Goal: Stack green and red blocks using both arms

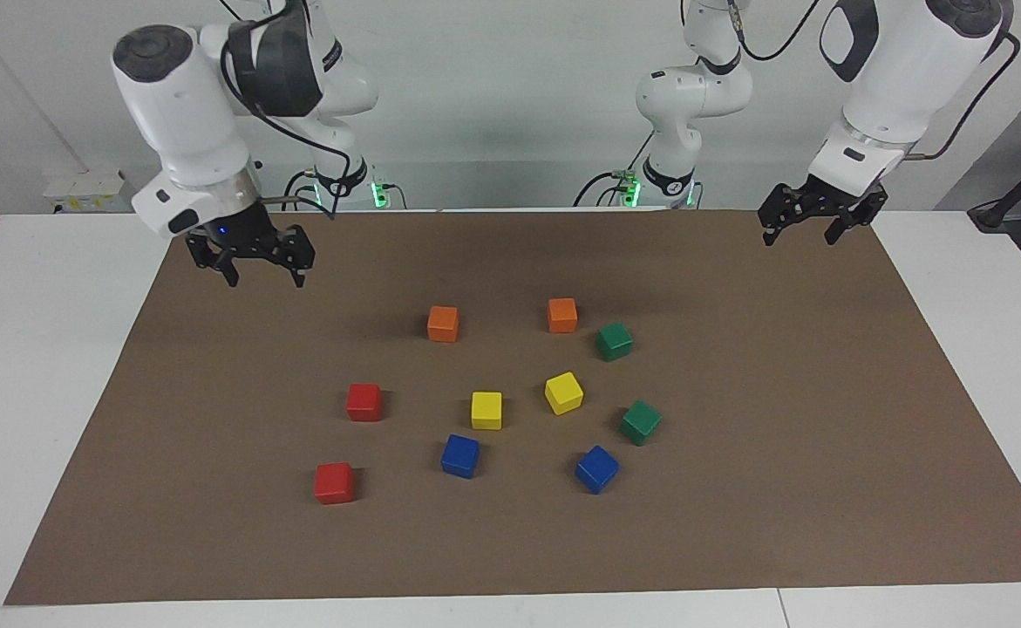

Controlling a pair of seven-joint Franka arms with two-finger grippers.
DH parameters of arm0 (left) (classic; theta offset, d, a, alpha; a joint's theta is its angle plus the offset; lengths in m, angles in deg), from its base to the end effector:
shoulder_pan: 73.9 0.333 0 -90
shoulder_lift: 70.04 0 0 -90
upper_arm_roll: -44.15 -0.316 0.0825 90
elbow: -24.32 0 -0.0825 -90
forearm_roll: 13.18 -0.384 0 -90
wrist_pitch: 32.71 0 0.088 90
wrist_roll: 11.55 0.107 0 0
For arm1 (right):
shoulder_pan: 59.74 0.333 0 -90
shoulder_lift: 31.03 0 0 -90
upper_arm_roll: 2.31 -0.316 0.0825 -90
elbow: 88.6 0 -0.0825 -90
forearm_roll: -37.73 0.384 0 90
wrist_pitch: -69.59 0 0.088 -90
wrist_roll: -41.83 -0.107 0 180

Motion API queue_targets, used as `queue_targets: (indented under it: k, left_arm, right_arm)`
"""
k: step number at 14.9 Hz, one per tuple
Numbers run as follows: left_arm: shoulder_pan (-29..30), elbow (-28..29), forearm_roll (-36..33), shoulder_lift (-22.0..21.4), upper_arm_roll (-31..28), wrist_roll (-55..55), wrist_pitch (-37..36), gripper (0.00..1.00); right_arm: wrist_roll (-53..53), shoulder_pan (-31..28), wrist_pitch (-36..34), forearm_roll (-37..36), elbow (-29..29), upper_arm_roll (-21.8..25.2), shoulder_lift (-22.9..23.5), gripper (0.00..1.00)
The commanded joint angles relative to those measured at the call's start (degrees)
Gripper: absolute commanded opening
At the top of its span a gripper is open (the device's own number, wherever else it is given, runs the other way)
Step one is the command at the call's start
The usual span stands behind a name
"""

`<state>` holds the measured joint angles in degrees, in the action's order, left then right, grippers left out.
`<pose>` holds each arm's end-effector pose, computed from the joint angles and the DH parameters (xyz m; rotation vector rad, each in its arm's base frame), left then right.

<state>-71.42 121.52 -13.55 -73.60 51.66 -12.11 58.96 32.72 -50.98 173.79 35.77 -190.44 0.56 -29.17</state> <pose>0.5334 -0.0483 0.6012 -3.1225 0.1217 0.0534 0.5715 0.0565 0.5292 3.1072 -0.0745 0.0206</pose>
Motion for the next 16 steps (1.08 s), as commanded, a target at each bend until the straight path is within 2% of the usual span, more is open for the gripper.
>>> queue_targets:
  k: [1,4,10,13,16]
  left_arm:
    - [0.8,0.5,0.6,-0.9,0.3,0.9,-0.3,1.00]
    - [0.8,0.5,0.6,-0.9,0.3,0.9,-0.3,1.00]
    - [0.0,1.0,0.7,-2.0,0.4,0.3,-0.7,1.00]
    - [-0.9,5.8,1.2,-3.4,0.8,-2.8,4.9,1.00]
    - [-8.6,5.9,1.3,1.8,0.7,-14.8,11.5,1.00]
  right_arm:
    - [-3.8,1.0,7.0,1.1,-0.6,0.0,6.6,1.00]
    - [-4.9,1.0,12.2,4.9,-0.6,-0.1,11.5,1.00]
    - [-6.3,2.9,20.0,5.2,-0.7,-0.1,17.5,1.00]
    - [-5.7,3.9,22.2,5.2,-1.3,0.0,18.9,1.00]
    - [-4.3,4.9,28.3,4.3,-8.1,0.0,18.3,1.00]
